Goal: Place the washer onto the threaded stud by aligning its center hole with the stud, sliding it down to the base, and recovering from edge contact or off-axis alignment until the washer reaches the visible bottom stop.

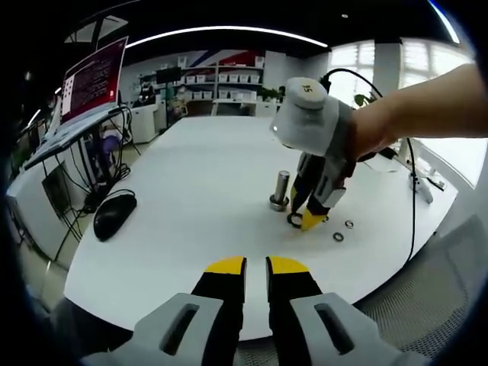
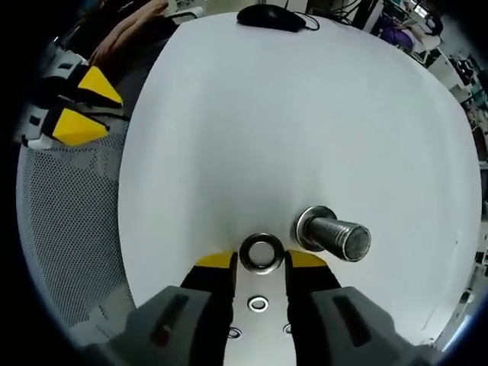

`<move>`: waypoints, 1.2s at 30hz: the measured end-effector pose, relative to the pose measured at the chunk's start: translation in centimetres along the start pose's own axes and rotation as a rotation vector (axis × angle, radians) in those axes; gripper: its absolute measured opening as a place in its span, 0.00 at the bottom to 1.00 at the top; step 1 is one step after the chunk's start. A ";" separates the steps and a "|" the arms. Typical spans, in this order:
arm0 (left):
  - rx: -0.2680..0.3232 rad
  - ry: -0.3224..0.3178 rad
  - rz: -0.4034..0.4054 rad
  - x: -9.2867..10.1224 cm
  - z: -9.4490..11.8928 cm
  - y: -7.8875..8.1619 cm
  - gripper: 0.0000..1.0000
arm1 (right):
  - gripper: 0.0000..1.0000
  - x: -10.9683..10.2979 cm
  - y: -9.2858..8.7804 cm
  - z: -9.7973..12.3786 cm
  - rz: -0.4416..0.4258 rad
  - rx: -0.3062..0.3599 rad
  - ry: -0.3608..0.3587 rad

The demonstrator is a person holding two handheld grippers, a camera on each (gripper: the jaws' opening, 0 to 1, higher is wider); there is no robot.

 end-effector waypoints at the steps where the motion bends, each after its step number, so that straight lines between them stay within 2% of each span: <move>1: 0.001 0.000 0.000 0.0 0.0 0.0 0.08 | 0.28 0.0 0.0 0.0 -0.003 0.000 0.000; 12: 0.003 -0.001 0.000 0.0 -0.1 0.0 0.08 | 0.24 0.2 0.0 0.0 -0.017 0.019 -0.009; 27: 0.001 -0.001 0.001 0.0 0.0 0.0 0.08 | 0.25 0.1 0.1 0.1 -0.007 -0.002 -0.001; 36: -0.002 -0.001 -0.002 0.0 0.0 -0.1 0.08 | 0.24 0.0 0.0 0.3 -0.051 0.045 -0.009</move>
Point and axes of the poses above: the point that each gripper's makers call its tool centre point, and the gripper's own axes: z roughly backward along the fingers, x roughly to its right, y roughly out of its top, the point moved 2 cm from there along z, roughly backward along the fingers, and after that the axes turned 8 degrees about z, right-handed, at the moved point
